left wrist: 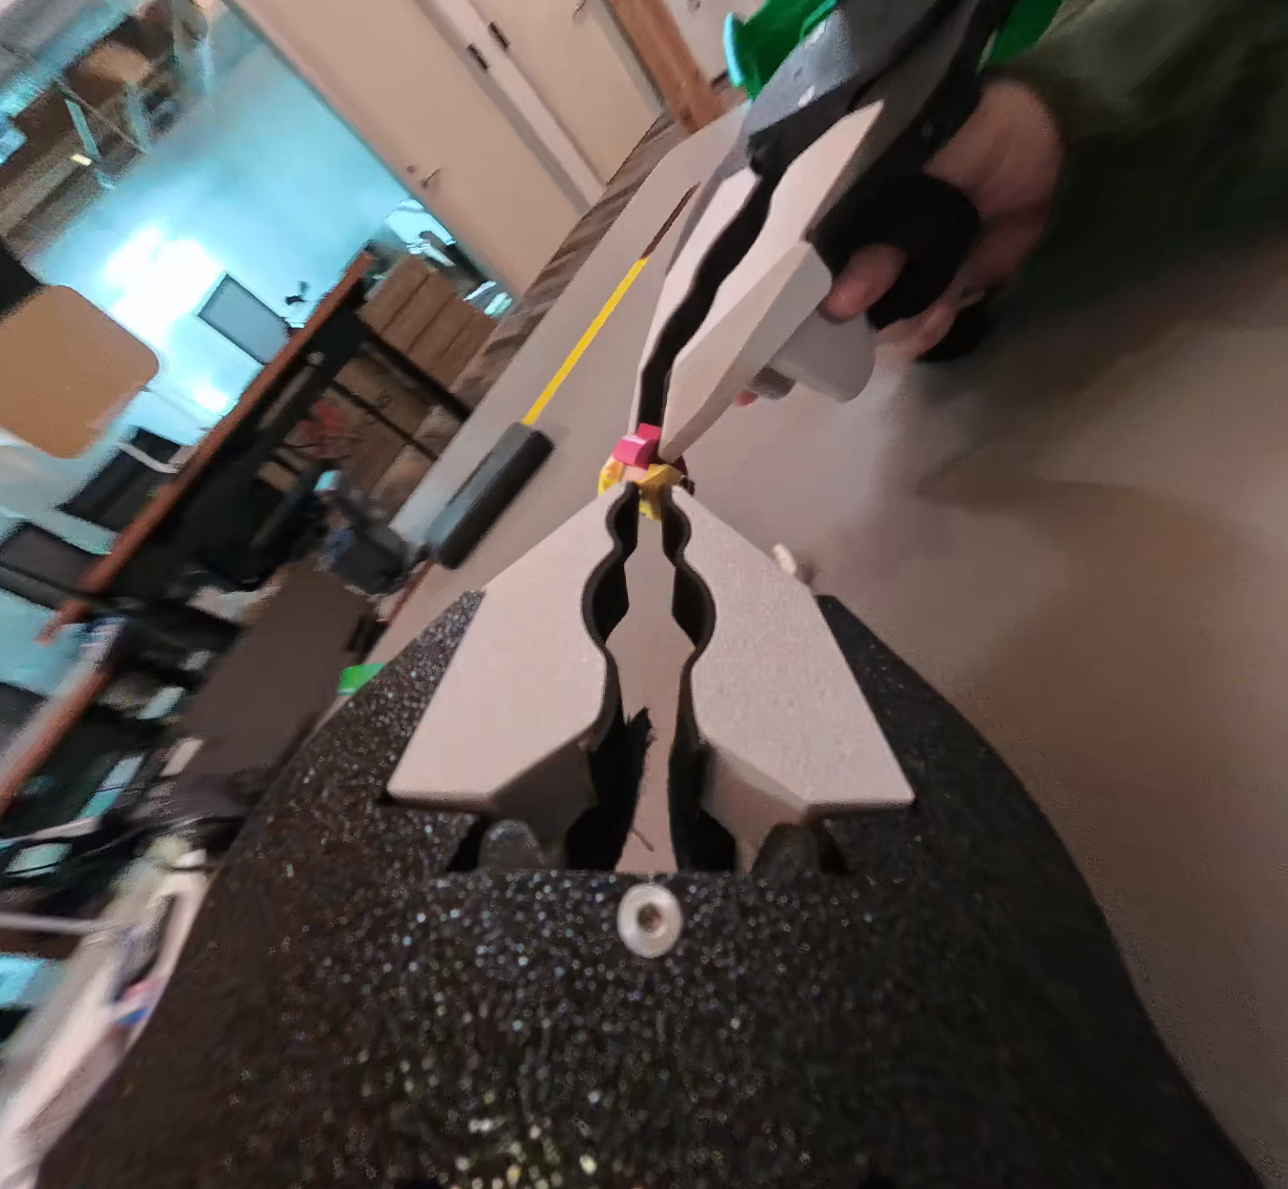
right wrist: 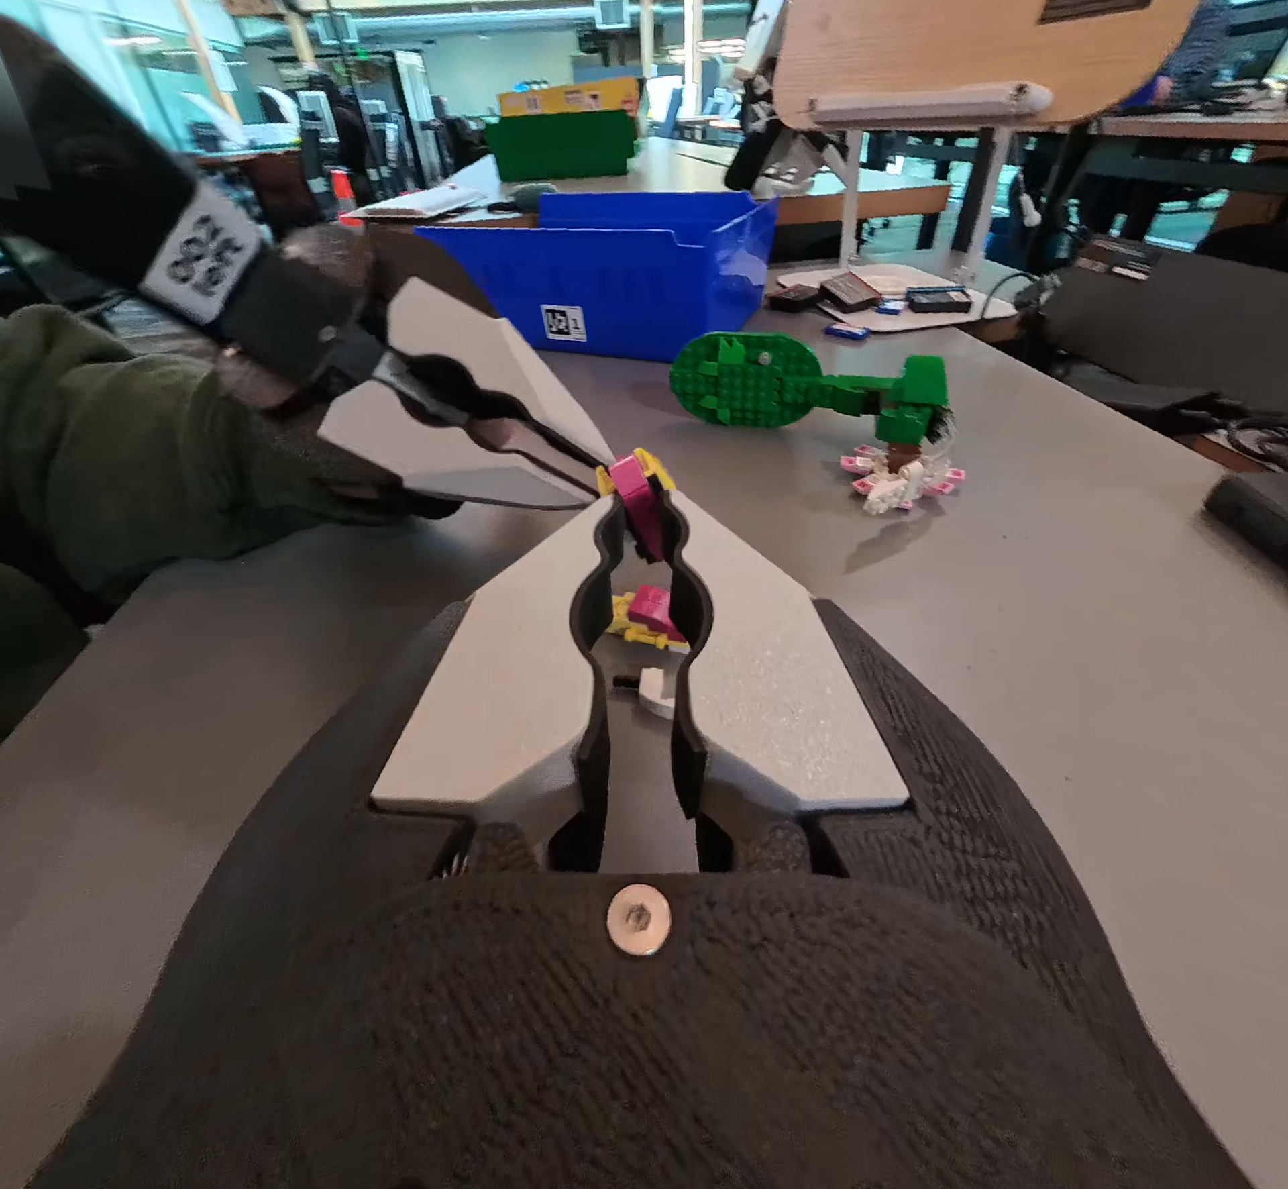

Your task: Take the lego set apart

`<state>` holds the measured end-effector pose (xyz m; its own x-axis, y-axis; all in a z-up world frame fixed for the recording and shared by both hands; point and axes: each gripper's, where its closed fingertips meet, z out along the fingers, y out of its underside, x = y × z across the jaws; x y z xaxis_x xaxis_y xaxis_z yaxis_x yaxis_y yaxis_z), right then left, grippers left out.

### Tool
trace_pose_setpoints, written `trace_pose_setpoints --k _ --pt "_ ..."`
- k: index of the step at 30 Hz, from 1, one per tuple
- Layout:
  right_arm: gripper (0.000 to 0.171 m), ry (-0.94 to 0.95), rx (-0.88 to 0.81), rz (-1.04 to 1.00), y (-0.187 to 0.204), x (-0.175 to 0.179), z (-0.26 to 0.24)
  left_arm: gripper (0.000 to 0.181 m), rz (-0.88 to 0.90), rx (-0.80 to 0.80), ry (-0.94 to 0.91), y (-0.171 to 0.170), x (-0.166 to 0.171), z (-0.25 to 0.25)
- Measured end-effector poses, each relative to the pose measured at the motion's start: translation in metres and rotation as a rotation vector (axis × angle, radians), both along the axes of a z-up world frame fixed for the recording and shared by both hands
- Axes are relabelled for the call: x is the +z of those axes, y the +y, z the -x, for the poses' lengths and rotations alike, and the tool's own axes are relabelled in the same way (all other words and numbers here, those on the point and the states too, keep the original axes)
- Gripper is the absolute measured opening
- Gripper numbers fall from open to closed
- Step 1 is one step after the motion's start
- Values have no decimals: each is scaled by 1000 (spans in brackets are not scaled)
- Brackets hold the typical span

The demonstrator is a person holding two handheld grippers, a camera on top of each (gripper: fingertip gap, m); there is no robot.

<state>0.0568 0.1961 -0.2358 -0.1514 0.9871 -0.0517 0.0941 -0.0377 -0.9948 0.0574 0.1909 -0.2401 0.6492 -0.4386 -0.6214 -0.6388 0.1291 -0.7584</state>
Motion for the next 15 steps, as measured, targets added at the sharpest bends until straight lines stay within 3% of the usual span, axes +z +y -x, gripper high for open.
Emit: trace_pose_setpoints --k 1,5,8,12,15 --pt "7 -7 -24 8 2 -1 2 3 -35 29 64 1 0 2" --pt "5 11 -195 128 31 0 0 2 -200 56 342 -6 1 -2" --pt "5 43 -211 194 43 3 -8 2 -210 70 383 -5 -2 0" --pt "5 43 -165 142 34 4 -6 2 -234 336 159 1 42 85" --pt "5 53 -140 101 30 6 -6 2 -238 505 -128 -20 79 172"
